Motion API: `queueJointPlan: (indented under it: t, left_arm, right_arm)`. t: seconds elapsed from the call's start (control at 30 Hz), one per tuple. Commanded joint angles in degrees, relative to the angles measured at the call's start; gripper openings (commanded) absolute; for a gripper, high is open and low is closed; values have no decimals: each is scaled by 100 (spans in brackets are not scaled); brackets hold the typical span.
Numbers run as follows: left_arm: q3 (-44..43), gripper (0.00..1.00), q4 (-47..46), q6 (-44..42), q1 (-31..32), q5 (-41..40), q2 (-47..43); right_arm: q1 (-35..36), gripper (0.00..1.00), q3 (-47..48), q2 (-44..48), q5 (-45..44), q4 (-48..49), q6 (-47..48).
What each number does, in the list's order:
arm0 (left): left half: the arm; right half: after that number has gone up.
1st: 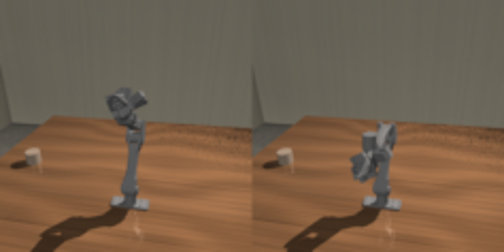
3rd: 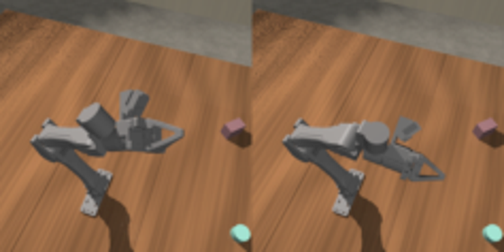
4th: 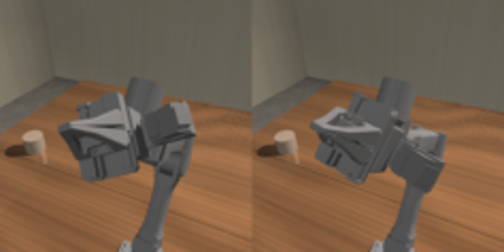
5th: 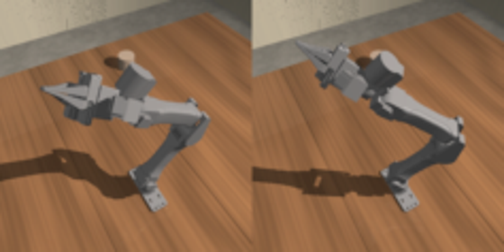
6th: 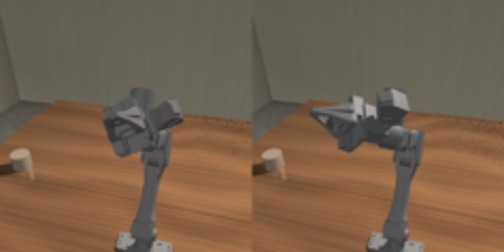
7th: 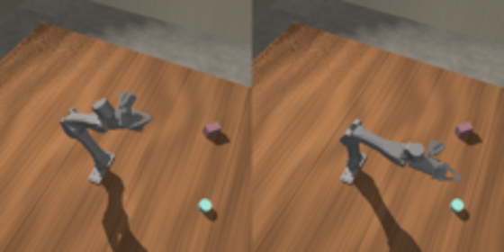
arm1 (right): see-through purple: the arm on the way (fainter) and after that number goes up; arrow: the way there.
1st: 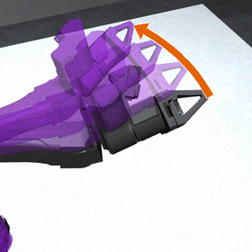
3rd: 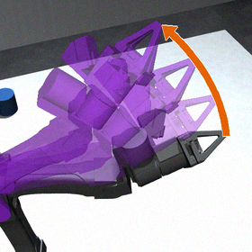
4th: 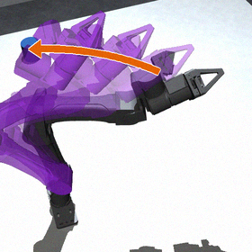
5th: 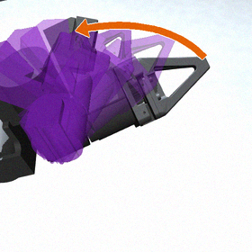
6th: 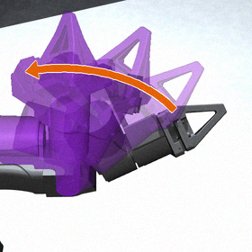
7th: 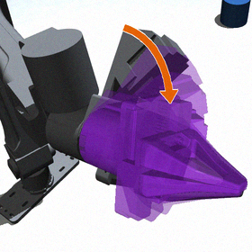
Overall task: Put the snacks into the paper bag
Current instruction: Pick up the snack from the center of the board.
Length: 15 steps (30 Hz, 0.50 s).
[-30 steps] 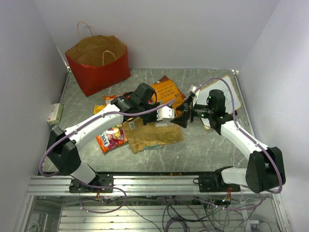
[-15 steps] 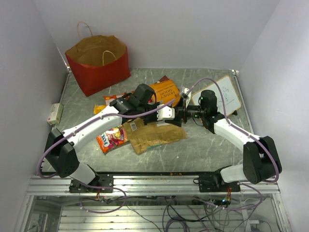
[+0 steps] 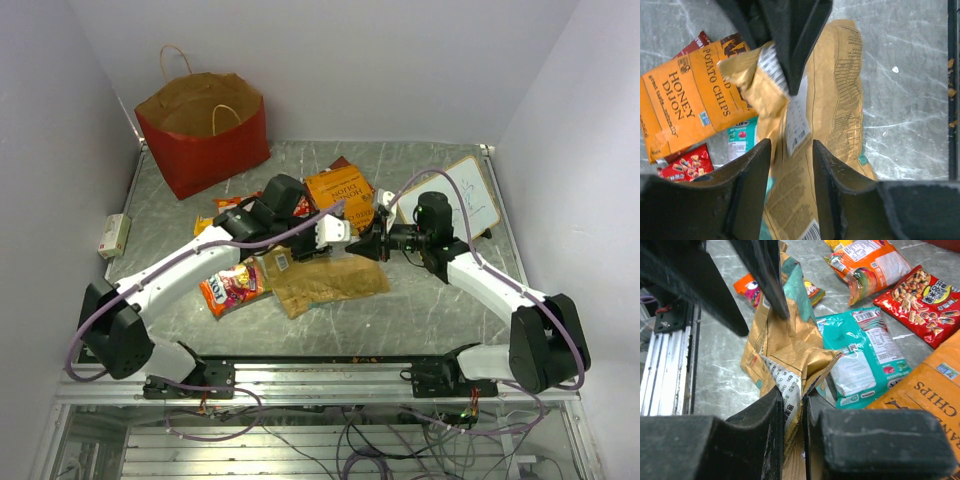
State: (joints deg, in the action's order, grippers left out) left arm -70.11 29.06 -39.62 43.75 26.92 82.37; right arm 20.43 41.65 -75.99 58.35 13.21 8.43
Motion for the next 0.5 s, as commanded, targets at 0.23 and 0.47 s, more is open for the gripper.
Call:
queueJointPlan:
  t: [0.23,0.47]
  left_arm:
    - [55,88,21,430,-772,1031,-360]
    - [-467,91,825,171,-799,1210,356]
  right_arm:
    - [-37,10,-78,601,-147,-231,743]
    - [-51,9,-147,812,-77,-161,698]
